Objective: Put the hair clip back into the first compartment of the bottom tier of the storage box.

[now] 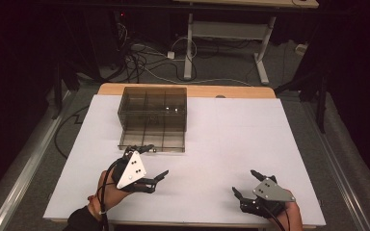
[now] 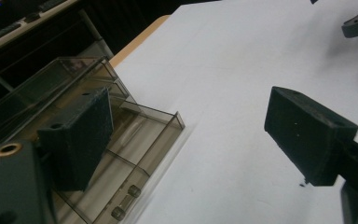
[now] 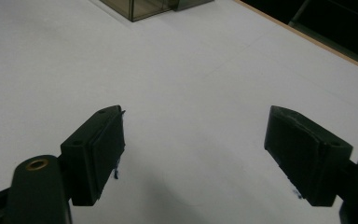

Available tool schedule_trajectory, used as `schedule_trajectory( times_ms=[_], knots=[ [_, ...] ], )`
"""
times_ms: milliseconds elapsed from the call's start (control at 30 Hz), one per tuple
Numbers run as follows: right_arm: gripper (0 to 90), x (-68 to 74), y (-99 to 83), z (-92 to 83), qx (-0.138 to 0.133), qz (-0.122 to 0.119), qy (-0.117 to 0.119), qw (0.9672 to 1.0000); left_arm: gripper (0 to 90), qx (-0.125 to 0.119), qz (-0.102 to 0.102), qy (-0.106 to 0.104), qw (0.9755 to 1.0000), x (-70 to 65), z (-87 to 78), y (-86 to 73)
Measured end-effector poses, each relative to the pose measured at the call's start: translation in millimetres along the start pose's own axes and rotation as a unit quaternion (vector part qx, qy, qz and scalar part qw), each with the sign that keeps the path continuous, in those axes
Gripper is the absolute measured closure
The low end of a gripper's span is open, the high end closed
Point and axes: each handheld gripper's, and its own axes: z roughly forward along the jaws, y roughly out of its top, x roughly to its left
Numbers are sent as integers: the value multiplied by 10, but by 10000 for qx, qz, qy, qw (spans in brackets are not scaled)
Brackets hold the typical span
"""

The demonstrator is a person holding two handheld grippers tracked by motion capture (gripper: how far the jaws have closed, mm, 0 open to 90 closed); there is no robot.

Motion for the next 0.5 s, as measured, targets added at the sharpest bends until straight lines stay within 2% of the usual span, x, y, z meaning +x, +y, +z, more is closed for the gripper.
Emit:
schedule_trajectory(
  times_ms=[233,333,500],
  knots=[
    [204,15,5,11,11,-13,21,10000,144,-34,30,-14,10000,-23,-35,-48],
    [203,17,5,16,18,-11,15,10000,144,45,71,2,10000,-38,-43,-86],
    [204,14,8,16,18,-2,11,10000,144,107,7,10,9999,-43,-67,-157]
  ],
)
